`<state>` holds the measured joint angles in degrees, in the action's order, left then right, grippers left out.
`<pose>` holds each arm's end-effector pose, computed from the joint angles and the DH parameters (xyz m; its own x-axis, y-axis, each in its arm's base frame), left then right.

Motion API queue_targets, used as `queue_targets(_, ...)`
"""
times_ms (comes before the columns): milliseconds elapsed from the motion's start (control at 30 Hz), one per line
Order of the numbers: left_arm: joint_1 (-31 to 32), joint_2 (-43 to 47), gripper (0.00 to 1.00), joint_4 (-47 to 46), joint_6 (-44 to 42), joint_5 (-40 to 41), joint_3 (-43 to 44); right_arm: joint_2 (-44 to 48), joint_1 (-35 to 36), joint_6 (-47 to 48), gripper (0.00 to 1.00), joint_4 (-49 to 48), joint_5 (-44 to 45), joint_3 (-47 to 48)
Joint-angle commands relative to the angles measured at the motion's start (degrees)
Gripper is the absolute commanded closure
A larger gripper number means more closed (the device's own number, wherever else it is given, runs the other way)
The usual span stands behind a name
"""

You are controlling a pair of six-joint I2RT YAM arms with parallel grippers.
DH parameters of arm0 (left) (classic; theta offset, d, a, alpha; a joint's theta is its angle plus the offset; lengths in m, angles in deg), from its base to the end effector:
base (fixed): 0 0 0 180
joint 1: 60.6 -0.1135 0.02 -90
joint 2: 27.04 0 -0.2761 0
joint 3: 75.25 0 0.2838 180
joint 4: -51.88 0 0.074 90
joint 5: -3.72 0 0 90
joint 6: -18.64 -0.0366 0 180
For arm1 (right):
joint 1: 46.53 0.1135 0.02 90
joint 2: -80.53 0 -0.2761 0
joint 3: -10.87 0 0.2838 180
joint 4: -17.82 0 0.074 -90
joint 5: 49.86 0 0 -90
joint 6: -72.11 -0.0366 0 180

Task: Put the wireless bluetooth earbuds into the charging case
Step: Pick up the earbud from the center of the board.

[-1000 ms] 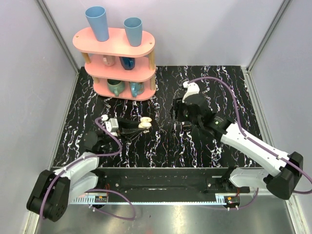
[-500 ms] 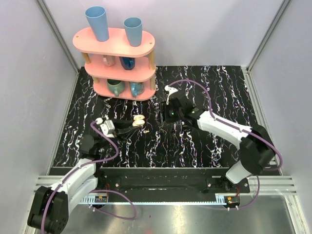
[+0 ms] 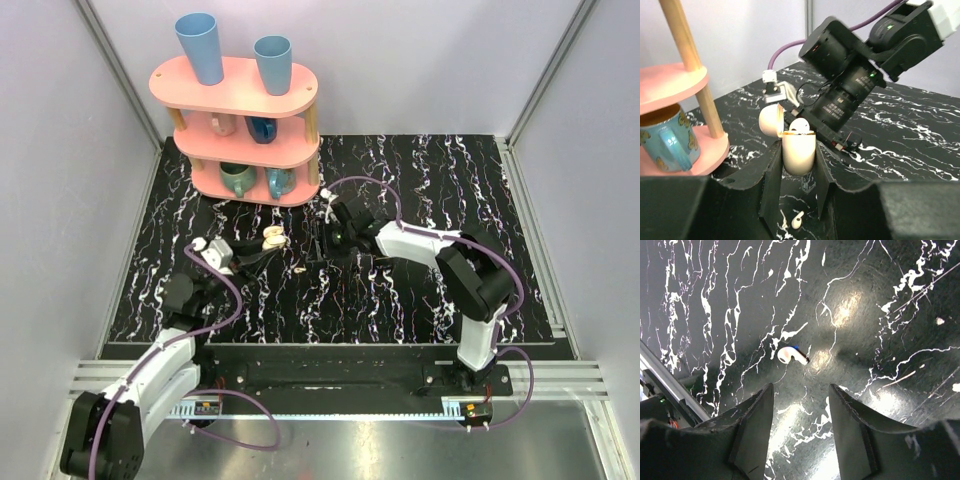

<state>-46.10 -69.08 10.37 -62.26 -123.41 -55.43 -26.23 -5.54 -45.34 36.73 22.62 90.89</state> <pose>0.1640 -0.0652 0.2252 0.1970 -0.1812 -0.9635 0.7923 0.6082 0.0476 0.3167 0.2898 0.1723 -0.8406 -0.1481 -0.5211 -0.4472 0.7325 0.5133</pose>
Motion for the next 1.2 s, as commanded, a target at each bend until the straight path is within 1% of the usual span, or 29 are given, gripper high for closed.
queue_targets(0, -2.46, -2.43, 1.00, -2.35, 1.70, 0.13, 1.26, -0.38, 0.49, 5.72, 0.45, -3.97, -1.38, 3.03)
queue_targets(67, -3.86, -3.48, 1.00, -6.13, 3.63, -1.54, 0.91, -1.34, 0.58, 7.48, 0.46, -3.80, -1.20, 3.47)
queue_targets(133, -5.00, -3.92, 1.00, -6.49, 4.69, -1.72, 1.08, -1.70, 1.19, 9.33, 0.46, -3.36, -1.20, 3.99)
queue_targets(233, -6.93, -4.01, 1.00, -4.83, 5.57, -1.72, 1.44, -2.05, 3.39, 12.84, 0.46, -2.40, 2.03, 4.96)
queue_targets(300, -7.82, -4.10, 1.00, -6.39, 6.45, -1.63, 0.21, -2.57, 4.36, 14.78, 0.46, -1.69, 2.75, 5.92)
queue_targets(333, -8.17, -4.19, 1.00, -8.58, 7.41, -1.98, -0.14, -2.92, 4.97, 15.05, 0.47, -1.78, 2.67, 6.10)
queue_targets(500, -8.79, -3.84, 1.00, -7.81, 7.95, -1.73, -0.32, -4.33, 7.08, 17.07, 0.48, -1.08, 5.82, 7.07)
queue_targets(600, -9.14, -3.40, 1.00, -7.63, 8.12, -0.94, -0.59, -5.38, 8.05, 18.12, 0.50, -0.11, 7.85, 7.77)
queue_targets(800, -9.67, -2.17, 1.00, -7.55, 8.30, 0.74, -1.64, -7.15, 8.84, 19.71, 0.51, 0.68, 8.73, 8.65)
queue_targets(1133, -9.67, -3.40, 1.00, -8.69, 8.83, -0.41, -1.46, -7.67, 9.54, 20.94, 0.52, 1.12, 9.44, 9.97)
queue_targets(1167, -9.67, -3.40, 1.00, -8.60, 8.83, -0.41, -1.46, -7.85, 9.63, 21.02, 0.55, 1.30, 9.35, 10.23)
